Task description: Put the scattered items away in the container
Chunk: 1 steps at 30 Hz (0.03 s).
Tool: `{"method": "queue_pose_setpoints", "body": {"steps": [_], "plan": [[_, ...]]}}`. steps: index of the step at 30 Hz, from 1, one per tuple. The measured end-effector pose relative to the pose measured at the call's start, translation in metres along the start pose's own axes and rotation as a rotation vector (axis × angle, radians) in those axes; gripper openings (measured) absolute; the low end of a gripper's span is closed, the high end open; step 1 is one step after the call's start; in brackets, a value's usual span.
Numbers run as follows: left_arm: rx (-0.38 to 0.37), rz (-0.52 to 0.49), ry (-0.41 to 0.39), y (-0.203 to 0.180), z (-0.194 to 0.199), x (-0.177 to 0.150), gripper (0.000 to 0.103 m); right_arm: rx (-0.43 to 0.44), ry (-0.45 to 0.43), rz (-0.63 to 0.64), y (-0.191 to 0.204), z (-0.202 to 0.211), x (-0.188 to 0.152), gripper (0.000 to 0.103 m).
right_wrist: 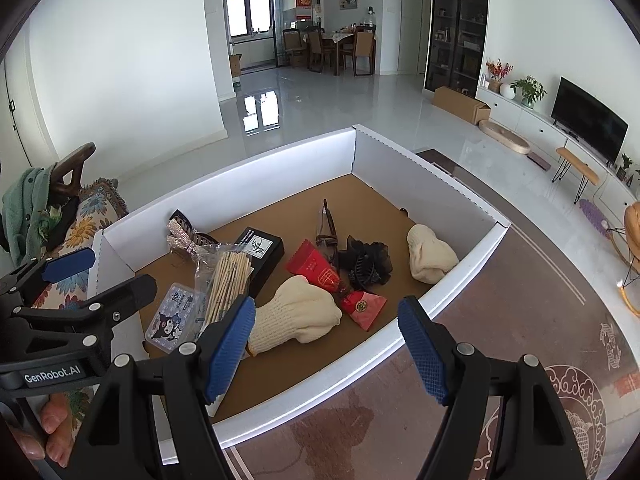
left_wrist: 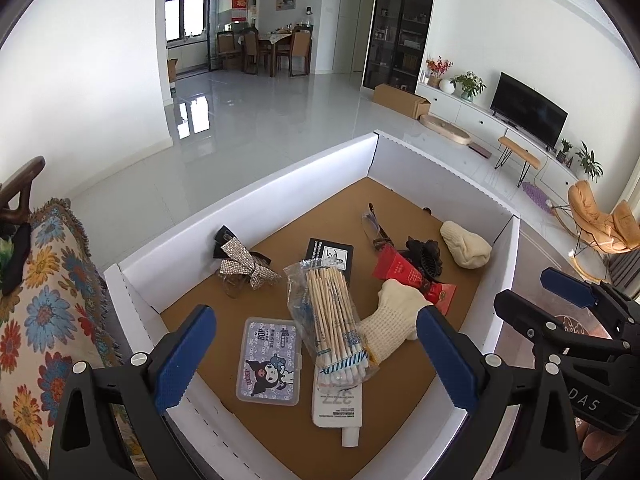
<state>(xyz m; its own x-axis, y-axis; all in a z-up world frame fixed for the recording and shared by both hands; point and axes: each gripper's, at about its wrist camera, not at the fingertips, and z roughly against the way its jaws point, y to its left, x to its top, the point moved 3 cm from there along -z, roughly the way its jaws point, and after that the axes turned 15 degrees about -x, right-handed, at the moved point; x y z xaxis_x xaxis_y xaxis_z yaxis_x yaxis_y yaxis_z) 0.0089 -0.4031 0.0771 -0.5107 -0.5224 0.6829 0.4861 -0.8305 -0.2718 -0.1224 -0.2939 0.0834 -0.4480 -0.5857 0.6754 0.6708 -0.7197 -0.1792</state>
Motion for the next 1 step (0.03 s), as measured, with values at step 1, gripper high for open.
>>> {"method": "queue_pose_setpoints", "body": {"steps": [1], "plan": [[0.002, -0.002, -0.007, 0.0001, 0.001, 0.0004, 0.102, 0.001, -0.002, -0.005, 0.0004, -0.0004, 0.0002, 0.075]]}}
